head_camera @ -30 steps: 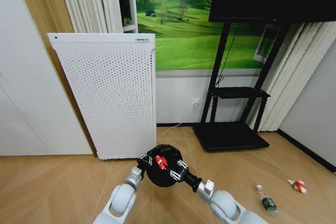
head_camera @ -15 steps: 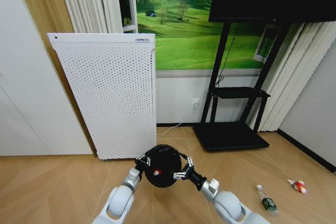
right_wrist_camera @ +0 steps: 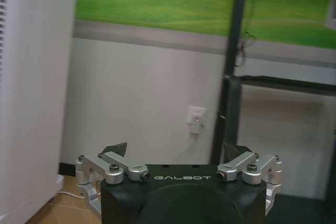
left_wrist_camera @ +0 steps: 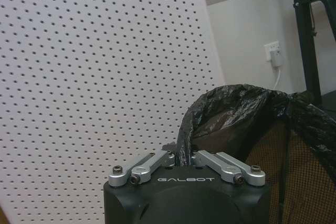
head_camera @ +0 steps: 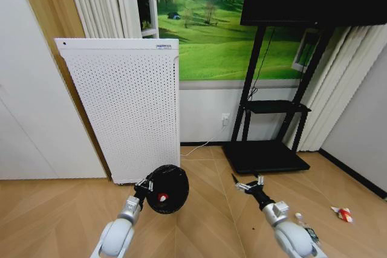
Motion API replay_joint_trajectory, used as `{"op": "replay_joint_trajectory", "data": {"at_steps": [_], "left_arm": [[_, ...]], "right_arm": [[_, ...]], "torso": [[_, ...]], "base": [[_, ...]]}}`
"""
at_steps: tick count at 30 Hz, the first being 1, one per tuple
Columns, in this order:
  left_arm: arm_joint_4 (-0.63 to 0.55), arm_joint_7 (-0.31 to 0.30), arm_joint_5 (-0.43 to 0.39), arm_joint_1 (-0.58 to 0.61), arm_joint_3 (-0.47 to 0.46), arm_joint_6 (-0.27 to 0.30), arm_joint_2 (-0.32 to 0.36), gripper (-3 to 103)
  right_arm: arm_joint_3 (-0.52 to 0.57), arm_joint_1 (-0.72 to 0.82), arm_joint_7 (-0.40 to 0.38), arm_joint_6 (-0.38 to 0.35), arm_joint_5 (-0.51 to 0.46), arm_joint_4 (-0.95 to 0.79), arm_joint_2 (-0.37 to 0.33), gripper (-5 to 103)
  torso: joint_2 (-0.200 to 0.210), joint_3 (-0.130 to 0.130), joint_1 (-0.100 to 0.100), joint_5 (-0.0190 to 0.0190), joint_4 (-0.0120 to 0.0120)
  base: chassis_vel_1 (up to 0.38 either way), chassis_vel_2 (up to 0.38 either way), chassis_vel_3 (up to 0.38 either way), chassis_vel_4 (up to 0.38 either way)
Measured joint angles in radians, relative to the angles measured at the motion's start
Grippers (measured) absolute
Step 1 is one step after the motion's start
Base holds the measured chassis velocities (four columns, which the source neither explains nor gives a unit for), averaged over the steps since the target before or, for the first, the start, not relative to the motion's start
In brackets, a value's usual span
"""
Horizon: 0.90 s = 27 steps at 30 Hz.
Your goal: Pick up the trash bin and place the garbage on the floor into it.
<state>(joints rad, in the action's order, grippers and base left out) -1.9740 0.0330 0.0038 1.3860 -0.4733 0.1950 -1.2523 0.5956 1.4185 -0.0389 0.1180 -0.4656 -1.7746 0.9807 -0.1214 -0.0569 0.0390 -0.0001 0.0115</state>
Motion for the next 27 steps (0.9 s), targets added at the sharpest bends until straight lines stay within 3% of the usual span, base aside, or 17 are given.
{"op": "replay_joint_trajectory", "data": {"at_steps": [3, 6, 16, 27], "left_arm": [[-0.027, 0.000, -0.012, 0.023, -0.048, 0.000, 0.002, 6], [-0.046, -0.001, -0.025, 0.039, -0.075, 0.000, -0.001, 6], [-0.103, -0.004, -0.041, 0.089, -0.115, 0.005, -0.030, 6], [-0.109, -0.006, -0.041, 0.098, -0.128, 0.006, -0.038, 6]], "right_arm": [[0.055, 0.027, -0.048, -0.099, -0.061, -0.009, 0.022, 100], [0.082, 0.051, -0.052, -0.112, -0.063, -0.006, 0.037, 100], [0.133, 0.117, -0.013, -0.069, -0.040, -0.024, 0.106, 100], [0.128, 0.092, -0.002, -0.064, -0.041, 0.013, 0.092, 100]], "torso": [[0.000, 0.000, 0.000, 0.0000, 0.0002], [0.000, 0.000, 0.000, 0.0003, 0.0002], [0.000, 0.000, 0.000, 0.0001, 0.0003], [0.000, 0.000, 0.000, 0.0001, 0.0000]], "base": [[0.000, 0.000, 0.000, 0.000], [0.000, 0.000, 0.000, 0.000], [0.000, 0.000, 0.000, 0.000], [0.000, 0.000, 0.000, 0.000]]}}
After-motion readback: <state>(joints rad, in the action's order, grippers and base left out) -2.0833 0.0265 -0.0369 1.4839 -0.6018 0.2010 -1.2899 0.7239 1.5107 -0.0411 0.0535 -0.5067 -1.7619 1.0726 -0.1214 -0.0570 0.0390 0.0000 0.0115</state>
